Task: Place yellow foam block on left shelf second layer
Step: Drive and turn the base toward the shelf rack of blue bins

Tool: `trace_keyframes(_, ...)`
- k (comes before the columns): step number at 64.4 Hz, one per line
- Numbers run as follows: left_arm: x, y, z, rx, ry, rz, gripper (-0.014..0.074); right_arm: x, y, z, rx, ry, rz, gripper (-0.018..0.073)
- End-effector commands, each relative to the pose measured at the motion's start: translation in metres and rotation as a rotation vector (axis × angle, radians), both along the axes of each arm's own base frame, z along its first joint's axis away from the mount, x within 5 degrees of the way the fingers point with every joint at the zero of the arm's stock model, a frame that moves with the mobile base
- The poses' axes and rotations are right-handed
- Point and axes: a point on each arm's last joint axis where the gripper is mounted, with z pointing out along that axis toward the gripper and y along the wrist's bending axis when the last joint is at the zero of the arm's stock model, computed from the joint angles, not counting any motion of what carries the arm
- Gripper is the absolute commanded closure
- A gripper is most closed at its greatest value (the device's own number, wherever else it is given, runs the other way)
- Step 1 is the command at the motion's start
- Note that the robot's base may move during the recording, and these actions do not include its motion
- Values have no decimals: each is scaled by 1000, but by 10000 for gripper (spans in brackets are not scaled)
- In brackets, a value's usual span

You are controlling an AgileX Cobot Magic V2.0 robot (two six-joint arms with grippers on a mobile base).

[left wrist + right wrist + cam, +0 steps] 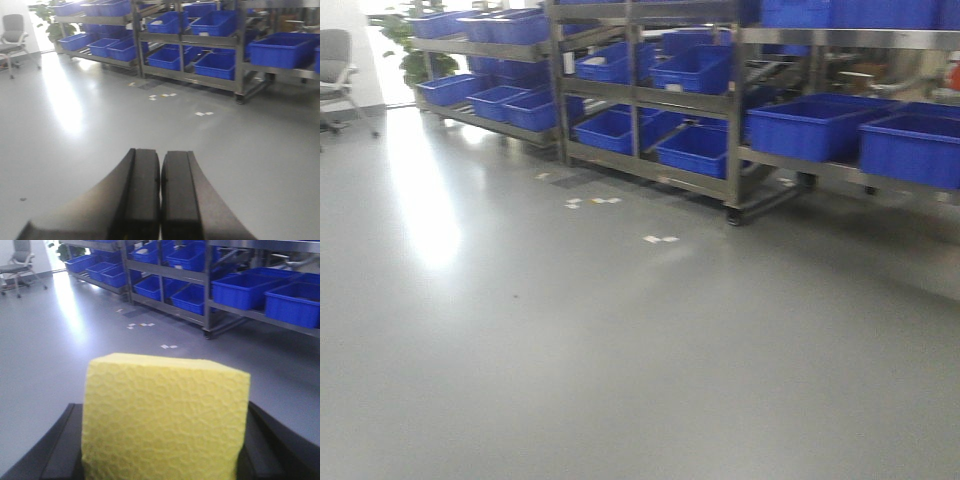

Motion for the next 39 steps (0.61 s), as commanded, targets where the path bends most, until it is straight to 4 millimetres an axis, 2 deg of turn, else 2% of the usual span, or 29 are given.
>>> trace_keyframes(1,0,-2,0,-12,-74,-22,460,0,1,15,-7,-97,10,228)
trace_keyframes(39,0,-2,0,-12,-74,-22,460,0,1,15,-7,-97,10,228)
